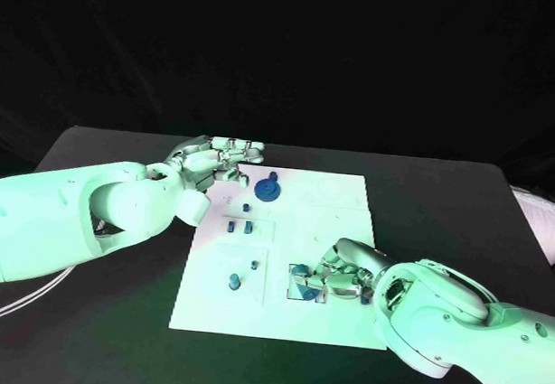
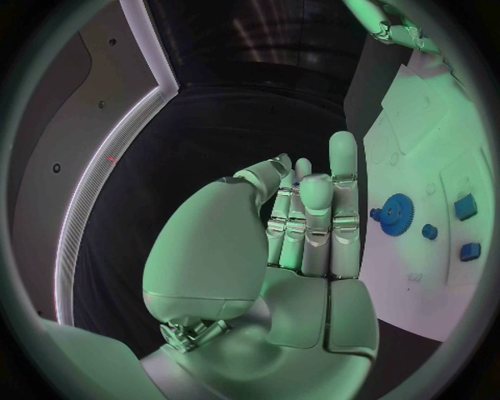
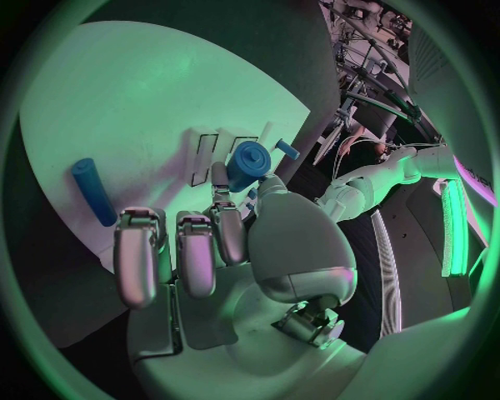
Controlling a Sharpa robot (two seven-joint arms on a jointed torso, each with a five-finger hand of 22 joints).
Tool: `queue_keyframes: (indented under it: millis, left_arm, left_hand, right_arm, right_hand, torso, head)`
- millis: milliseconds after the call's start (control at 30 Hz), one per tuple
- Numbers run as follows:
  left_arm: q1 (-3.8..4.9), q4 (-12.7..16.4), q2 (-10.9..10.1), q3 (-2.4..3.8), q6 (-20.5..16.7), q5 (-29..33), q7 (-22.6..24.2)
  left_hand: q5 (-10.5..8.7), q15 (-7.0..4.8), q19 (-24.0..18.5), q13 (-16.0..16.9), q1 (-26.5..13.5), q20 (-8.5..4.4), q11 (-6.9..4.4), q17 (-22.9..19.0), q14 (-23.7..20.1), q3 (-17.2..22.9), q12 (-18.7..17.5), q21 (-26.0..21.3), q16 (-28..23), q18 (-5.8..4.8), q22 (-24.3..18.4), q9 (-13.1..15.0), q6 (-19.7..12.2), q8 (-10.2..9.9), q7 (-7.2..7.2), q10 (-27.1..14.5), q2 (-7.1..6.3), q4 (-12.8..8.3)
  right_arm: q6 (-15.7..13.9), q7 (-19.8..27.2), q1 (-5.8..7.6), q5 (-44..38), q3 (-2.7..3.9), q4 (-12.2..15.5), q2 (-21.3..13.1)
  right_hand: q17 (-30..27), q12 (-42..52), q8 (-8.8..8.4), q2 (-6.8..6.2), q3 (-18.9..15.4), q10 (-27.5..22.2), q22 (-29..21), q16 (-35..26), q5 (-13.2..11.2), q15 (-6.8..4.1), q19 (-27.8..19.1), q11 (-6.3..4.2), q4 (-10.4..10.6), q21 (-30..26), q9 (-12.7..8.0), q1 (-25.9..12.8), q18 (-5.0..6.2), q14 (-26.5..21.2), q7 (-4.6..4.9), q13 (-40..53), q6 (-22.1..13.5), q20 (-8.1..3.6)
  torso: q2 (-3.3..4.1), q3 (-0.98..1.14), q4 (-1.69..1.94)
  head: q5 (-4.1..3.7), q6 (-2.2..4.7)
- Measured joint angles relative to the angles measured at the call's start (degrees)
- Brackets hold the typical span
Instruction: Assemble the parts on the task board
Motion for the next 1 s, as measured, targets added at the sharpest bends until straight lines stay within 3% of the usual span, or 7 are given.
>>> queue_keyframes:
  millis: [133,267,400,667,800,867,1000]
  left_arm:
    - [0.0,0.0,0.0,0.0,0.0,0.0,0.0]
    - [0.0,0.1,-0.1,0.0,0.0,0.0,0.0]
    - [0.0,0.1,-0.1,0.0,0.0,0.0,0.0]
    - [0.01,0.1,-0.2,0.0,0.0,0.0,0.0]
    - [0.01,0.1,-0.2,0.0,0.0,0.0,0.0]
    - [0.01,0.1,-0.2,0.0,0.0,0.0,0.0]
    - [0.01,0.1,-0.2,0.0,0.0,0.0,-0.1]
  left_hand:
    - [0.0,0.0,0.0,0.0,0.0,0.0,0.0,0.0,0.0,0.0,0.0,0.0,0.0,0.0,0.0,0.0,0.0,0.0,0.0,0.0,0.0,0.0]
    - [0.0,0.0,0.0,0.0,0.0,0.0,0.0,0.0,0.0,0.0,0.0,0.0,0.0,0.0,0.0,0.0,0.0,0.0,0.0,0.0,0.0,0.0]
    - [0.0,0.0,0.0,0.0,0.0,0.0,0.0,0.0,0.0,0.0,0.0,0.0,0.0,-0.01,0.0,0.0,0.0,0.0,0.0,0.0,0.0,0.0]
    - [0.0,0.0,0.0,0.0,0.0,0.0,0.0,0.0,0.0,0.0,0.0,0.0,0.0,-0.01,0.0,0.0,0.0,0.0,0.0,0.0,0.0,0.0]
    - [0.0,0.0,0.0,0.0,0.0,0.0,0.0,0.0,0.0,0.0,0.0,0.0,0.0,0.0,0.0,0.0,0.0,0.0,0.0,0.0,0.0,0.0]
    - [0.0,0.0,0.0,0.0,0.0,0.0,0.0,0.0,0.0,0.0,0.0,0.0,0.0,0.0,0.0,0.0,0.0,0.0,0.0,0.0,0.0,0.0]
    - [0.0,0.0,0.0,0.0,0.0,0.0,0.0,0.0,0.0,0.0,0.0,0.0,0.0,0.0,0.0,0.0,0.0,0.0,0.0,0.0,0.0,0.0]
  right_arm:
    - [0.0,-0.1,0.0,-0.3,-0.02,-0.3,0.2]
    - [0.0,-0.2,-0.01,-0.8,-0.02,-0.5,0.4]
    - [-0.1,-0.2,-0.01,-1.4,-0.02,-0.8,0.4]
    - [-0.4,-0.3,-0.13,-2.6,-0.02,-0.4,0.1]
    - [-0.7,-0.3,-0.32,-3.0,-0.02,0.3,-0.1]
    - [-0.8,-0.3,-0.38,-3.1,-0.02,0.4,-0.1]
    - [-0.9,-0.2,-0.42,-3.6,-0.01,0.5,-0.2]
  right_hand:
    - [0.0,-0.9,-0.15,-0.19,-3.2,-0.4,0.0,0.0,-8.0,-0.21,0.0,0.0,0.1,-0.3,0.5,-3.7,0.0,-0.2,-0.56,0.0,0.6,0.0]
    - [0.0,-1.6,-0.44,-0.95,-5.6,-0.5,0.0,-0.3,-11.5,-0.21,0.0,-0.08,0.1,-0.6,0.9,-6.3,0.0,-0.2,-0.28,0.0,0.3,0.0]
    - [0.0,-2.4,-0.44,-1.86,-6.4,-0.5,0.0,-0.3,-12.5,-0.21,0.0,-0.08,0.1,-0.7,1.2,-7.2,0.0,-0.2,-0.1,0.0,0.1,0.01]
    - [0.0,-2.6,-0.66,-2.13,-6.4,-0.5,0.0,-0.6,-12.1,-0.2,0.0,-0.08,0.1,-0.9,1.7,-6.1,0.0,-0.2,-0.1,0.0,0.1,0.01]
    - [0.0,-2.6,-0.66,-2.01,-4.7,-0.5,0.0,-0.6,-9.3,-0.2,0.0,-0.08,-3.6,-0.9,2.4,1.7,0.0,-0.2,-0.1,0.1,0.1,0.01]
    - [0.0,-2.4,-0.66,-2.52,-3.8,-0.6,0.0,-0.6,-9.7,-0.19,0.0,0.03,-5.8,-0.9,2.7,4.9,-0.01,-0.2,-0.1,0.3,0.1,0.01]
    - [0.0,-1.9,-0.89,-2.7,-2.5,-0.8,0.0,-0.6,-11.4,-0.17,0.0,0.24,-8.2,-0.9,2.9,8.4,0.0,-0.2,-0.29,0.4,-0.1,0.01]
  torso:
    - [0.0,-0.01,0.02]
    - [0.0,-0.01,0.02]
    - [-0.01,-0.01,0.01]
    - [-0.01,0.05,-0.03]
    - [-0.01,0.07,-0.03]
    - [-0.01,0.07,-0.03]
    - [-0.01,0.05,-0.03]
  head:
    - [0.04,-0.06]
    - [0.13,-0.08]
    - [0.15,-0.08]
    - [0.16,-0.01]
    - [0.13,-0.01]
    - [0.13,-0.06]
    - [0.15,-0.12]
